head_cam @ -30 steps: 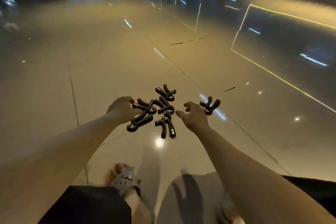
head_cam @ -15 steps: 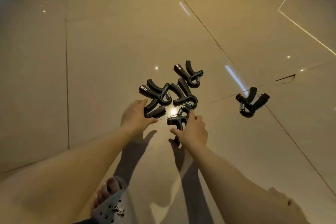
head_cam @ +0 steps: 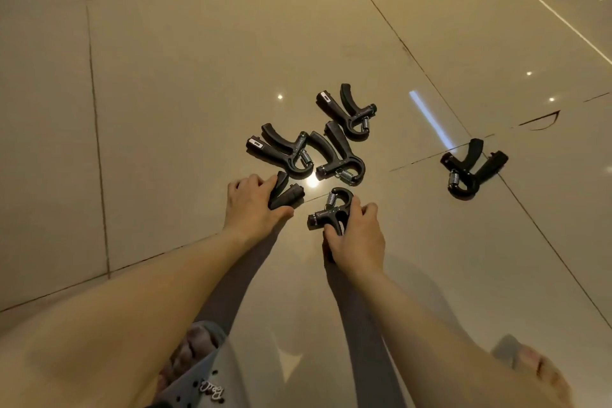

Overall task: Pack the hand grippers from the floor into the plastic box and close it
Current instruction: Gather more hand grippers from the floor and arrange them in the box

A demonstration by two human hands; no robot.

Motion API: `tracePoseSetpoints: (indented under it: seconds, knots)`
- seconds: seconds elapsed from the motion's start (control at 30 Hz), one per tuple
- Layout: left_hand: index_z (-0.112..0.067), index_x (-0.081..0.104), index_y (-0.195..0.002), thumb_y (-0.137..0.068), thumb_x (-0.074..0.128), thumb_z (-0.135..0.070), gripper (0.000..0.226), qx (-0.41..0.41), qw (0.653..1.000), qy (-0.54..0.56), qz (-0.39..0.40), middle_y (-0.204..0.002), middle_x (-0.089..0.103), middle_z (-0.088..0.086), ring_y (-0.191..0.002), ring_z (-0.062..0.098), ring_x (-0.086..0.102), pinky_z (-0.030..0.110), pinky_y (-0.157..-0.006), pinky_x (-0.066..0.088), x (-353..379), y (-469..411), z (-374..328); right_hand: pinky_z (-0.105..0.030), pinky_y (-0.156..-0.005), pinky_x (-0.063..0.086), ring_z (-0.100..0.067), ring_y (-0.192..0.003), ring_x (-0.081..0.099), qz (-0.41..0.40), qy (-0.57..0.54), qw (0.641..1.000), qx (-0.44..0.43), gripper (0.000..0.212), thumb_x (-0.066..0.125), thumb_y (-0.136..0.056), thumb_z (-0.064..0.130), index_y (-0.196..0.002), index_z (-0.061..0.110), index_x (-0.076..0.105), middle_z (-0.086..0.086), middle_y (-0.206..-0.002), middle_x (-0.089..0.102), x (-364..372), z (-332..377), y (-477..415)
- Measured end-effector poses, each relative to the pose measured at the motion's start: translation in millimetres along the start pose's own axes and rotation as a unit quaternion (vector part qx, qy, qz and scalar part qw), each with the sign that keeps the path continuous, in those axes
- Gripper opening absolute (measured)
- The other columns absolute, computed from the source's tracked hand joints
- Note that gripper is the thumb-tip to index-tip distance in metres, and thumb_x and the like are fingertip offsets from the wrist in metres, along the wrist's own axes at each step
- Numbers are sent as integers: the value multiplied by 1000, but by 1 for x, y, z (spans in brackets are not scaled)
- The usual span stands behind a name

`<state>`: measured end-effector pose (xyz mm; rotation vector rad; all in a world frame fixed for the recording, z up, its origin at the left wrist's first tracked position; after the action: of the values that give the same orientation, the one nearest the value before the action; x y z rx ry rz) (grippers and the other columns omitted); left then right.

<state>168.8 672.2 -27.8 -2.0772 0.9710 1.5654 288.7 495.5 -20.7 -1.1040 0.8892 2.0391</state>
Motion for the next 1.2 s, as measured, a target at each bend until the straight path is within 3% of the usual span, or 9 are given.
tracePoseSetpoints:
  seconds: [0.1, 0.2, 0.4, 0.53, 0.73, 0.93, 1.1, 1.2]
  knots:
    - [-30, 51, -140, -81, 58, -74, 74, 5, 1000, 13, 12, -103, 54, -4, -100, 20, 48, 39, -98, 39, -8, 11, -4, -34, -80, 55, -22, -93, 60, 2, -25, 1000, 7, 71, 69, -88, 46, -146, 23, 35, -2, -125, 42, -14, -9, 16]
    - [-30, 51, -140, -81, 60, -74, 74, 11, 998, 66, 14, -101, 52, -4, -93, 18, 49, 36, -85, 48, -26, 23, -21, -30, -80, 53, -16, -87, 53, -15, -54, 998, 17, 68, 69, -87, 46, -144, 23, 40, 0, -122, 43, -35, -20, 36]
    - [-26, 48, -147, -78, 68, -70, 84, 77, 986, 148, 17, -113, 54, -1, -103, 19, 53, 37, -93, 48, -74, 49, -82, -26, -76, 43, -15, -91, 53, -105, -113, 988, 26, 64, 71, -86, 42, -141, 20, 46, 0, -111, 54, -105, -42, 84]
    - [-24, 54, -142, -79, 61, -75, 82, 157, 973, 165, -26, -111, 56, 1, -104, 22, 53, 42, -97, 48, -116, 84, -133, -32, -74, 48, -20, -93, 60, -183, -150, 971, 24, 53, 71, -80, 42, -128, 23, 55, 2, -100, 62, -163, -62, 134]
    - [-31, 53, -142, -79, 55, -80, 80, 264, 951, 157, -43, -110, 57, 1, -105, 26, 54, 44, -93, 45, -182, 160, -213, -35, -86, 54, -15, -106, 63, -283, -176, 942, 30, 62, 75, -79, 40, -136, 28, 52, 7, -119, 65, -248, -81, 244]
    - [-20, 66, -120, -86, 65, -62, 55, 346, 926, 147, -37, -100, 68, 5, -92, 28, 61, 39, -84, 48, -242, 267, -289, -40, -97, 54, -19, -120, 61, -361, -162, 918, 37, 74, 79, -82, 41, -146, 24, 46, 0, -135, 62, -318, -96, 380]
    - [-25, 64, -124, -78, 69, -69, 64, 425, 890, 162, -29, -92, 62, -2, -78, 23, 62, 38, -81, 51, -276, 352, -337, -30, -88, 51, -17, -116, 61, -402, -141, 904, 39, 69, 81, -82, 38, -142, 26, 49, 1, -130, 64, -366, -115, 481]
    - [-20, 64, -126, -79, 71, -64, 65, 470, 865, 169, -49, -94, 63, 2, -87, 26, 58, 35, -80, 45, -294, 403, -364, -27, -85, 49, -15, -113, 61, -423, -125, 896, 47, 66, 81, -82, 39, -140, 26, 52, 2, -128, 65, -386, -127, 530]
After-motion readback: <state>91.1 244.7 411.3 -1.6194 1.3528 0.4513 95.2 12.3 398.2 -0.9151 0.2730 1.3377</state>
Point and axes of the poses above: each hand's wrist, its own y-axis away from the middle knuckle, its own x-axis out of the palm, z = x × y, the point moved 2 cm from there along -y, towards the middle knuckle
